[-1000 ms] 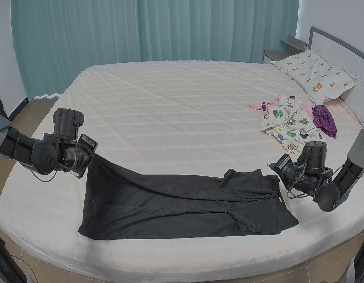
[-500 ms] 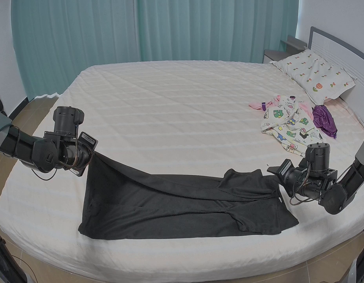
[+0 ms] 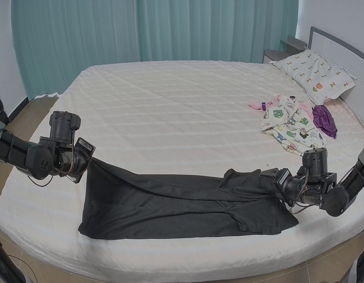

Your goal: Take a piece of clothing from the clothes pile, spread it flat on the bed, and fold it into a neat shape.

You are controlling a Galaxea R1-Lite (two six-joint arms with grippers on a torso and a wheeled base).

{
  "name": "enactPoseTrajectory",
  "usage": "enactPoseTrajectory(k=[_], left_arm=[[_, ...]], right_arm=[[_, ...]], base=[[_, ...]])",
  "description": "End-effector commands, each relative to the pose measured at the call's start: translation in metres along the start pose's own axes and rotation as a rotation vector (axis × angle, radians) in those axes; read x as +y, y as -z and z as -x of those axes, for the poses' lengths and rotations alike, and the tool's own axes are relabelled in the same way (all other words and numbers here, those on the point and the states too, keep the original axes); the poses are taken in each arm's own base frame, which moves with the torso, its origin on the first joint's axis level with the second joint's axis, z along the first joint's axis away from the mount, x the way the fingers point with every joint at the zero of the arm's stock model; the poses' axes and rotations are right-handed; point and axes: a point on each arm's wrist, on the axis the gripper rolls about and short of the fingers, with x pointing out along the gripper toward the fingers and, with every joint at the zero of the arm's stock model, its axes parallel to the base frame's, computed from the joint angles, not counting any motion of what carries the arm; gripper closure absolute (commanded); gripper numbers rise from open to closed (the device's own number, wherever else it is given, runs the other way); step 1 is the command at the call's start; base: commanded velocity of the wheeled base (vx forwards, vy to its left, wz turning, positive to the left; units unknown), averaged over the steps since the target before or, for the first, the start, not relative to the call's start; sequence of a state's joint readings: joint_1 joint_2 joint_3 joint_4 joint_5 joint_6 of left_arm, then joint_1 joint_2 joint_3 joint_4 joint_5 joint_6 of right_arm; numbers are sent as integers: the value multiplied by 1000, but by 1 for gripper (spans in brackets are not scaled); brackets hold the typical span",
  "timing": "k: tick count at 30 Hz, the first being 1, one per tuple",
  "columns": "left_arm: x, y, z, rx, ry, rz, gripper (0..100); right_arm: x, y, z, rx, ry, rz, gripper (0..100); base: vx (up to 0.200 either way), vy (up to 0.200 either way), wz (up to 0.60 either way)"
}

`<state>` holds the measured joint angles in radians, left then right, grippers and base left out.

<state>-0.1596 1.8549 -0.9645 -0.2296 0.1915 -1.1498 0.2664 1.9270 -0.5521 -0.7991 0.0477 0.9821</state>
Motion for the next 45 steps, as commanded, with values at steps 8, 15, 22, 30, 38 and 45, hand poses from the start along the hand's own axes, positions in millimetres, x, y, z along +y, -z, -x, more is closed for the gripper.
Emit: enactPoseTrajectory(k=[8,15,22,30,38,45], left_arm=[[6,2,4,5,-11,-2,100],[6,2,4,5,-11,-2,100],[6,2,4,5,-11,-2,100],[6,2,4,5,-11,-3,100],[5,1,4,3,-7,-7,100],[-12,-7,1,-23,43,-2,100]], right_arm=[[-5,15,-25,41,52,-17,0],[-5,13,-43,-12,93,-18,0],[-4,12,-53,-29,100,-18,100],[-4,16,-52,-56,129,-4,100],[9,4,-34,-103,70,-14,100],[34,-28,-29,-186,-34,-33,100]], base=[[0,0,0],[0,0,0],[0,0,0],[0,0,0],[0,0,0],[0,0,0]])
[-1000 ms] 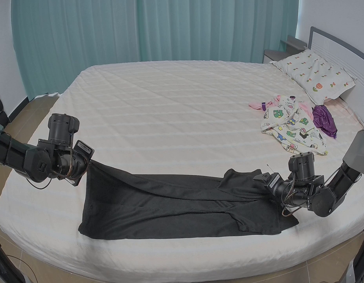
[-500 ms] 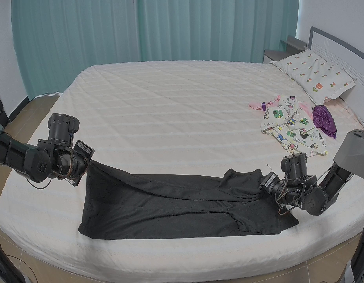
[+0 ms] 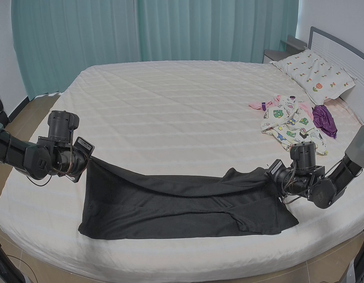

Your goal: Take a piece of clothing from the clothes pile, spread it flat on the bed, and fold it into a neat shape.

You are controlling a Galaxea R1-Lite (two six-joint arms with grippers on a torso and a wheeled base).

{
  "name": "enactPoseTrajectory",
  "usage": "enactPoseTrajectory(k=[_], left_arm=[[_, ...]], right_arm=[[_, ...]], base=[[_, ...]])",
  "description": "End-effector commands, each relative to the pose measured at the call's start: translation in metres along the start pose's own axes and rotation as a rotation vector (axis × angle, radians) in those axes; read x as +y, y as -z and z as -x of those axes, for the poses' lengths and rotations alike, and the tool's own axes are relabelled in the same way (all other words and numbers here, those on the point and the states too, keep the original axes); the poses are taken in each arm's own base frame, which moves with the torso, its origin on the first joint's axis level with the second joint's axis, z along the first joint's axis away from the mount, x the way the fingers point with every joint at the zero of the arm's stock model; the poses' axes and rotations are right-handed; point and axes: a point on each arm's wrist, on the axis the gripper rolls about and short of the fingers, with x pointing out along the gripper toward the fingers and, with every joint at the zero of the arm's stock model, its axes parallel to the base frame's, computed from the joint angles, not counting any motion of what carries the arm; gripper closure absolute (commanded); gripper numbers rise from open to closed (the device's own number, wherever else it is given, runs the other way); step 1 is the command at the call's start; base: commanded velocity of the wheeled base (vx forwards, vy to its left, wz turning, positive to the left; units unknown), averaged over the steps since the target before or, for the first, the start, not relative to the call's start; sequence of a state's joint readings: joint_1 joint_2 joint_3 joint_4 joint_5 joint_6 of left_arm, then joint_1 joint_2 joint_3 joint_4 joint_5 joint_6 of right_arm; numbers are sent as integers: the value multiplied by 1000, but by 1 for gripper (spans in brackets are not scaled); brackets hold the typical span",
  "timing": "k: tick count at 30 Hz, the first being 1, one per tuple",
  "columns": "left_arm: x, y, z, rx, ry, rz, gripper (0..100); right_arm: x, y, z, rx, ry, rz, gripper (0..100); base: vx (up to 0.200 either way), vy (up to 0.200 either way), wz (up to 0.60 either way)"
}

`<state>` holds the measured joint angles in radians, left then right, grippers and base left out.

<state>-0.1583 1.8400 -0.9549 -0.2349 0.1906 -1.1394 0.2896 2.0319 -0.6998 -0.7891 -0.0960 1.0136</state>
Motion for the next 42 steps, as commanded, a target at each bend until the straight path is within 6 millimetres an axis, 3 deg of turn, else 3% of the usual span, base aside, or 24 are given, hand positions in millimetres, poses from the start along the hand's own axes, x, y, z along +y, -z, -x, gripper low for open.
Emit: enactPoseTrajectory(k=[1,6,10,15,23,36,42], left_arm=[[-16,-8,-6,-24,41,9,100],[-36,-23,-8,-76,112,49,100],[-39,-26,-6,-104,159,112,100],[-16,-11,-24,-92,135,106,100],[27,10,-26,-34,0,14,100],[56,25,-28,21,-100,-54,100],[63,29,-31,37,-127,-60,100]], right_arm=[[22,-26,1,-77,-86,-24,100],[37,-53,-13,-167,-157,-60,100],[33,-49,-21,-189,-180,-62,100],[5,-26,-22,-135,-133,-37,100],[-25,-5,-8,-56,-57,33,100],[-45,20,8,-12,-47,107,100],[-46,21,7,-8,-44,104,100]], base=[[0,0,0],[0,0,0],[0,0,0],[0,0,0],[0,0,0],[0,0,0],[0,0,0]])
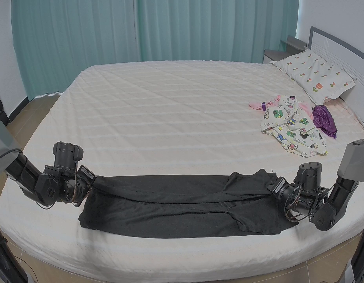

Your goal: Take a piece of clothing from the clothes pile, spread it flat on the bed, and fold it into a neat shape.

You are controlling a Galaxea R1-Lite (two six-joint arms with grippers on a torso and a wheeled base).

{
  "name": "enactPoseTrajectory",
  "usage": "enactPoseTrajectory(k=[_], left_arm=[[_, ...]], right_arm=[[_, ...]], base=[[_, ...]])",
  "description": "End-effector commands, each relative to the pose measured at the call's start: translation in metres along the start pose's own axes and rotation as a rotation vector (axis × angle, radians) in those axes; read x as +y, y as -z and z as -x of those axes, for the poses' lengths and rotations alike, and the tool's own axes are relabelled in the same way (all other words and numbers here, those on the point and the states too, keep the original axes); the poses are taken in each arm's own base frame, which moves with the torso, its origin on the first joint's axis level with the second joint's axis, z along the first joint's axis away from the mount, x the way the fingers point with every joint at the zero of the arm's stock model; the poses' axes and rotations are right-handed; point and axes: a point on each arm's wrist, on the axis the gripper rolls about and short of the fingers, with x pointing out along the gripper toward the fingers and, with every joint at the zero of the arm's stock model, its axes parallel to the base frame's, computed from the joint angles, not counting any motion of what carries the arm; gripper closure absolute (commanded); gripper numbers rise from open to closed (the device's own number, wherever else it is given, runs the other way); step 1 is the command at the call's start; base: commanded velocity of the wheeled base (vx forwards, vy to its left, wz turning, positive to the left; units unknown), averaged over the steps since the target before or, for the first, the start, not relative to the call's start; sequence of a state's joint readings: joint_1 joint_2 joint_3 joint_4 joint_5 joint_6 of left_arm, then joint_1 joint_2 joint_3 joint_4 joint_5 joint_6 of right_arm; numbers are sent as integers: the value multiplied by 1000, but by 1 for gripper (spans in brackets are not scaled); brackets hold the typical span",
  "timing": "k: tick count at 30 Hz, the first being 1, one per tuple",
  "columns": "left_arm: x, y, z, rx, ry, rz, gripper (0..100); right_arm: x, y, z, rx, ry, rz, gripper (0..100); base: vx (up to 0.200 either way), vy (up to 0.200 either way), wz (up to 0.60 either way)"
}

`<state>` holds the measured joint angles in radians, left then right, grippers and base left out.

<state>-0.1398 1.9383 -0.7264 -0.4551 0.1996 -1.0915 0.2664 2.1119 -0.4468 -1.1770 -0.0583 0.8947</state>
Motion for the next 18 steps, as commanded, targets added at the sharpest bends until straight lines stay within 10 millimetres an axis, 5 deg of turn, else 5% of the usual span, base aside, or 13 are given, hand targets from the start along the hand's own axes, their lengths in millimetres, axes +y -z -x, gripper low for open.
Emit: enactPoseTrajectory(k=[1,6,7,8,9,14,18], left_arm=[[5,4,-4,12,-24,-5,100],[11,7,-3,26,-40,-10,100],[12,7,-3,28,-44,-11,0],[13,9,-3,31,-49,-13,0],[13,9,-3,32,-50,-13,0],[17,7,3,22,-54,-12,0],[8,-16,26,-45,19,-6,0]], right_arm=[[-3,3,-1,12,12,1,100],[-5,4,-1,16,22,-2,100],[-6,5,-1,20,27,-2,100],[-7,6,0,23,30,-2,100],[-8,6,1,25,33,-2,0],[-4,0,13,5,19,-3,0],[1,-14,36,-20,-25,-21,0]], base=[[0,0,0],[0,0,0],[0,0,0],[0,0,0],[0,0,0],[0,0,0],[0,0,0]])
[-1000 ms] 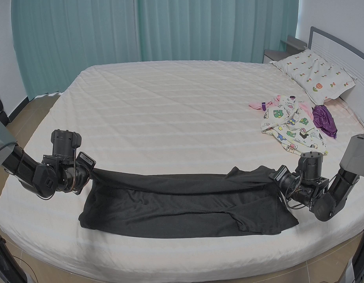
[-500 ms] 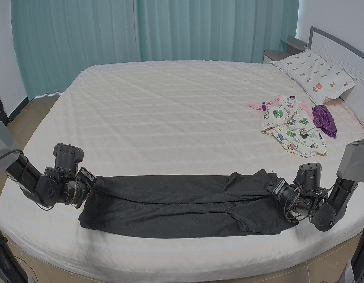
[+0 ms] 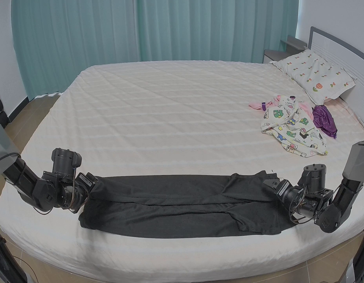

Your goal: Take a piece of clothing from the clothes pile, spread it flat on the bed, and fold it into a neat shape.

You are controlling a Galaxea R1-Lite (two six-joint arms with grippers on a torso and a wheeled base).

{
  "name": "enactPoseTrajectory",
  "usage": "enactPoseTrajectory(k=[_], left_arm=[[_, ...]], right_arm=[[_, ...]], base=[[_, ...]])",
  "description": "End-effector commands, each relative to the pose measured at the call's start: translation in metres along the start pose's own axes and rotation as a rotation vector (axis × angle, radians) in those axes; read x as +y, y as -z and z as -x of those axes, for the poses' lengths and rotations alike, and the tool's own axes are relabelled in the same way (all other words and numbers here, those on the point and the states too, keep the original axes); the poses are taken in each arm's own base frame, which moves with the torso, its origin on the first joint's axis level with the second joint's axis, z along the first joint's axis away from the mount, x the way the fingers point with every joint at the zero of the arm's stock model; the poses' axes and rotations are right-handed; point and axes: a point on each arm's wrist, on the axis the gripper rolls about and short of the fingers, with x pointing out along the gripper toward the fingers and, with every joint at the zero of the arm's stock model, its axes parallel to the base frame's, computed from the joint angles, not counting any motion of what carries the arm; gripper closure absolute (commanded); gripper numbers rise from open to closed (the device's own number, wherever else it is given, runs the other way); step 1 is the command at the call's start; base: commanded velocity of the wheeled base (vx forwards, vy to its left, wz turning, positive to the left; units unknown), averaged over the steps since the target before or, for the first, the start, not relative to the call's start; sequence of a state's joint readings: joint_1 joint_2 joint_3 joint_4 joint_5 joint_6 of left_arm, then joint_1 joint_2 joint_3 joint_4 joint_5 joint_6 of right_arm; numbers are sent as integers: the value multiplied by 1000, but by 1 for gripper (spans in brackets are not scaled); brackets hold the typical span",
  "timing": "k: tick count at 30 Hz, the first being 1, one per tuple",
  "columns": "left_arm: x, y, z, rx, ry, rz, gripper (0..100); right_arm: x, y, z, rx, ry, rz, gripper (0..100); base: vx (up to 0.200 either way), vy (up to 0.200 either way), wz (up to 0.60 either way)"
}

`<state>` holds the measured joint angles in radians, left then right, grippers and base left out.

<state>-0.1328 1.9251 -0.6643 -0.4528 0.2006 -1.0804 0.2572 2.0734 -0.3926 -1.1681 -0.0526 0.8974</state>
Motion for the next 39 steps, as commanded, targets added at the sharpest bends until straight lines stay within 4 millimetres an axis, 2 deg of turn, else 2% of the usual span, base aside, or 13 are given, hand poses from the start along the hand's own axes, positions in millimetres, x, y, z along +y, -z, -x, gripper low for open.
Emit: enactPoseTrajectory(k=[1,3,8,12,14,17,26,31,32,39], left_arm=[[-6,-20,22,-64,67,11,0],[-11,-32,30,-99,101,5,0],[-23,-42,29,-83,161,-34,0],[-27,-39,4,18,190,-152,0],[-26,-34,-18,51,165,-228,0],[-26,-31,-40,66,143,-290,0],[-38,-34,-63,58,155,-291,0],[-37,-32,-72,65,144,-297,0],[-37,-31,-73,66,143,-297,100],[-34,-34,-78,41,112,-292,100]], right_arm=[[6,-14,23,-34,-46,-15,0],[6,-17,26,-45,-49,-19,0],[1,-16,27,-37,-35,-21,0],[-5,-10,29,-4,-24,-20,0],[-8,-8,31,16,-22,-23,0],[-11,-4,33,34,-13,-22,0],[-11,-1,35,52,-16,-19,0],[-11,-1,35,52,-14,-19,0],[-11,-1,35,52,-14,-19,0],[-11,0,35,53,-15,-18,0]], base=[[0,0,0],[0,0,0],[0,0,0],[0,0,0],[0,0,0],[0,0,0],[0,0,0],[0,0,0],[0,0,0],[0,0,0]])
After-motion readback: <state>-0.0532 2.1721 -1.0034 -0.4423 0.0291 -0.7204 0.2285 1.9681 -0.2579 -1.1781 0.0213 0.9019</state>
